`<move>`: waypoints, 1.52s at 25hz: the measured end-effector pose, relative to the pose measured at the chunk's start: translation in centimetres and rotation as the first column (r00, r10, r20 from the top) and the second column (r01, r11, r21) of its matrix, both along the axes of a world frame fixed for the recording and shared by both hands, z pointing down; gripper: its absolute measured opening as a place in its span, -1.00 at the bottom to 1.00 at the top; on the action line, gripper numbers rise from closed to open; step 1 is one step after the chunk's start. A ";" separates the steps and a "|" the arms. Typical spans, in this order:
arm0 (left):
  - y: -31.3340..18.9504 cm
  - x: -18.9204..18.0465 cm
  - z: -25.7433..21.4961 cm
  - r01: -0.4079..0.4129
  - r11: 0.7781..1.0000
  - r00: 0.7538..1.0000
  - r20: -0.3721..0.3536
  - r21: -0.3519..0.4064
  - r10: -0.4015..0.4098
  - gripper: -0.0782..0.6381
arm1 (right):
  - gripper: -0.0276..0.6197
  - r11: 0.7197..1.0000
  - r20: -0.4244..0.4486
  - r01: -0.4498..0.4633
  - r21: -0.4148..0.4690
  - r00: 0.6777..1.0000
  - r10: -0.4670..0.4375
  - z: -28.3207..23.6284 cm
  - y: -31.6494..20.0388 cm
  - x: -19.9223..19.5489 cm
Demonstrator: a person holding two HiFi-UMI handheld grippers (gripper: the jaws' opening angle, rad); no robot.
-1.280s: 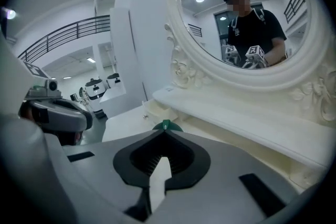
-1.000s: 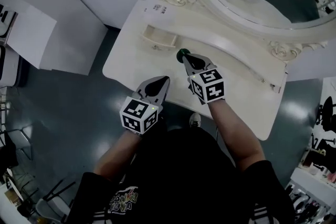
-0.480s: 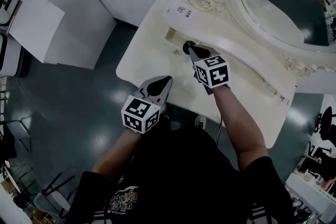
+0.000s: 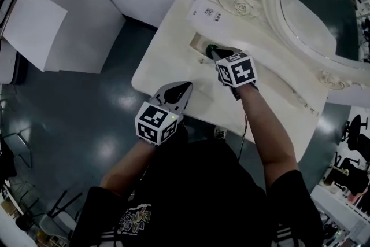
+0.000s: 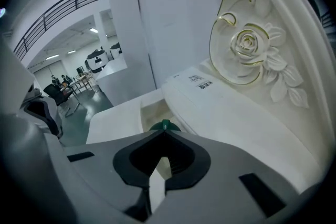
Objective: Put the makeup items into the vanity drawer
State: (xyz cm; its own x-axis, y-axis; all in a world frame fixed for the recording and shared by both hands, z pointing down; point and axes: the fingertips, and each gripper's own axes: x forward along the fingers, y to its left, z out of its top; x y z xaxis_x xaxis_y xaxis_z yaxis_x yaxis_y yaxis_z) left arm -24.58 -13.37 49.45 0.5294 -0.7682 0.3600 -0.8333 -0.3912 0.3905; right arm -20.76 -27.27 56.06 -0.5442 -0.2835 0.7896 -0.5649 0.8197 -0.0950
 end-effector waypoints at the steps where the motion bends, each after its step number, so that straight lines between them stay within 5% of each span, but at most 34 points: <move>1: -0.1 -0.2 0.0 -0.004 1.000 1.000 -0.003 0.000 0.004 -0.78 | -0.82 1.000 -0.011 0.000 -0.005 1.000 0.000 0.2 -0.1 -0.1; 10: -0.4 -1.9 0.8 -0.042 0.999 0.999 -0.015 -0.009 0.042 -0.78 | -0.81 0.999 -0.055 -0.048 -0.003 0.997 0.048 1.3 -1.0 -1.0; 25: 0.2 -1.1 0.4 -0.080 0.997 0.997 -0.009 -0.001 0.080 -0.78 | -0.66 0.993 0.006 -0.112 0.025 0.994 0.112 0.2 -0.7 -0.4; 38: 1.0 4.1 -1.3 -0.135 0.990 0.991 0.028 0.041 0.134 -0.78 | -0.82 0.969 0.132 -0.232 0.084 0.966 0.220 -3.7 1.0 6.6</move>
State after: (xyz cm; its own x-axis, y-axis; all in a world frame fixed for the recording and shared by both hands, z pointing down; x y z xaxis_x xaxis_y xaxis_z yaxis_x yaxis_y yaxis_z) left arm -20.52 -12.41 48.17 0.6200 -0.7058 0.3427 -0.7814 -0.5160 0.3509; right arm -14.18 -26.26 52.36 -0.5468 -0.4828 0.6841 -0.7260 0.6804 -0.1001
